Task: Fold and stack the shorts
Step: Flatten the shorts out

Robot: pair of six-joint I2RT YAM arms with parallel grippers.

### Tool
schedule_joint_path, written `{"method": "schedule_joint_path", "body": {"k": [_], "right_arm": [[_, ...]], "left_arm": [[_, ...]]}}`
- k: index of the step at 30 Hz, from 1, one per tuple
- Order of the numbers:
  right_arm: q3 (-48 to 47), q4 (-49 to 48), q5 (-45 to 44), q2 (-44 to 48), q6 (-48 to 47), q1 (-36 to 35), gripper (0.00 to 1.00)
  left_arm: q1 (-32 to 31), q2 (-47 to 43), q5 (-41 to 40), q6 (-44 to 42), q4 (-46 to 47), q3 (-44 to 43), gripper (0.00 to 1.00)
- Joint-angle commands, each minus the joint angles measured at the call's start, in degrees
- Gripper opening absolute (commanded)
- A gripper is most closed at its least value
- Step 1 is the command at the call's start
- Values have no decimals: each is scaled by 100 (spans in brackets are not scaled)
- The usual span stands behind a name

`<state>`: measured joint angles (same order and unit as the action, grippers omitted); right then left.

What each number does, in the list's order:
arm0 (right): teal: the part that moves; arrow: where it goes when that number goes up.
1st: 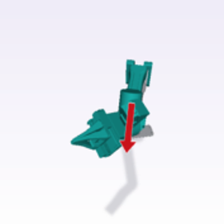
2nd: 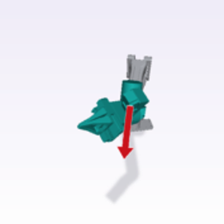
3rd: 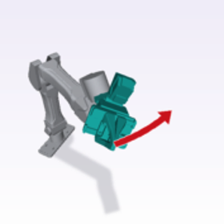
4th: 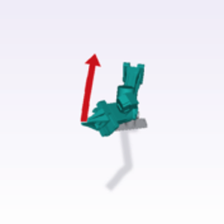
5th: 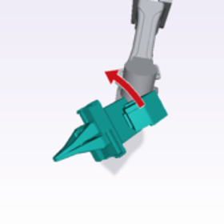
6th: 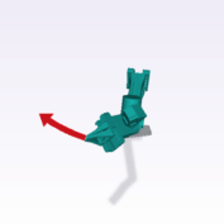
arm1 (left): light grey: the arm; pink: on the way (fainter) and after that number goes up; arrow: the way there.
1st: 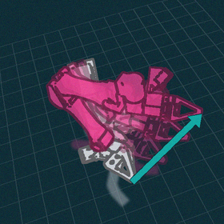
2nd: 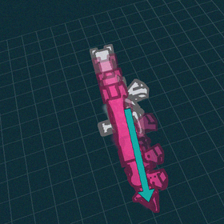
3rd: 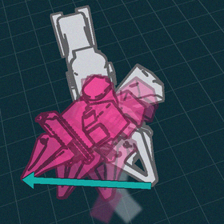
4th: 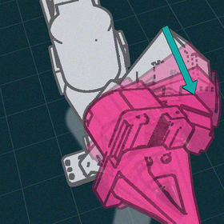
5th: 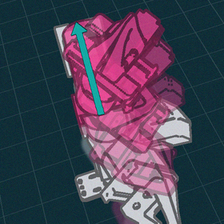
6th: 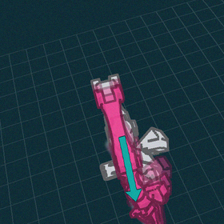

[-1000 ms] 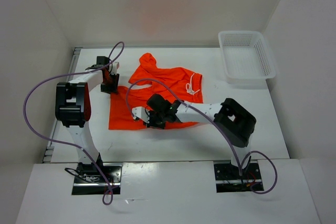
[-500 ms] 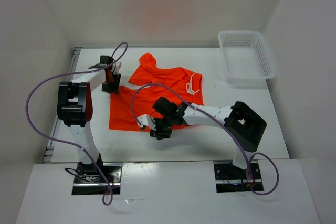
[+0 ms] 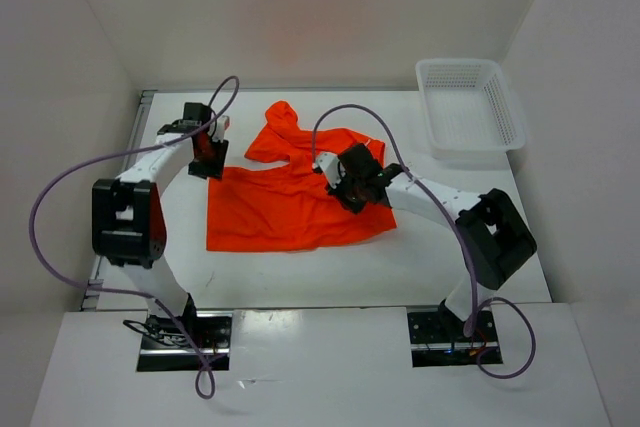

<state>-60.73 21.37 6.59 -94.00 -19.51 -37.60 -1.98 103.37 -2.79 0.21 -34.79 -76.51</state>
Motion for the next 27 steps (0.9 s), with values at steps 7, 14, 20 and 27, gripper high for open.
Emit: {"method": "schedule_joint_path", "body": {"k": [7, 14, 20, 27], "right_arm": [[1027, 518, -764, 285, -1442, 456, 7], [1467, 632, -641, 496, -2048, 456, 2], [1599, 694, -334, 873, -2101, 386, 5], [224, 405, 307, 1261, -960, 385, 25]], "left_arm": [[-655, -1346, -82, -21, -1328, 2034, 48], [-1172, -715, -388, -21, -1391, 2491, 48], [-1393, -652, -784, -21, -1548, 2597, 47], [-1025, -1082, -294, -21, -2242, 1661, 47]]}}
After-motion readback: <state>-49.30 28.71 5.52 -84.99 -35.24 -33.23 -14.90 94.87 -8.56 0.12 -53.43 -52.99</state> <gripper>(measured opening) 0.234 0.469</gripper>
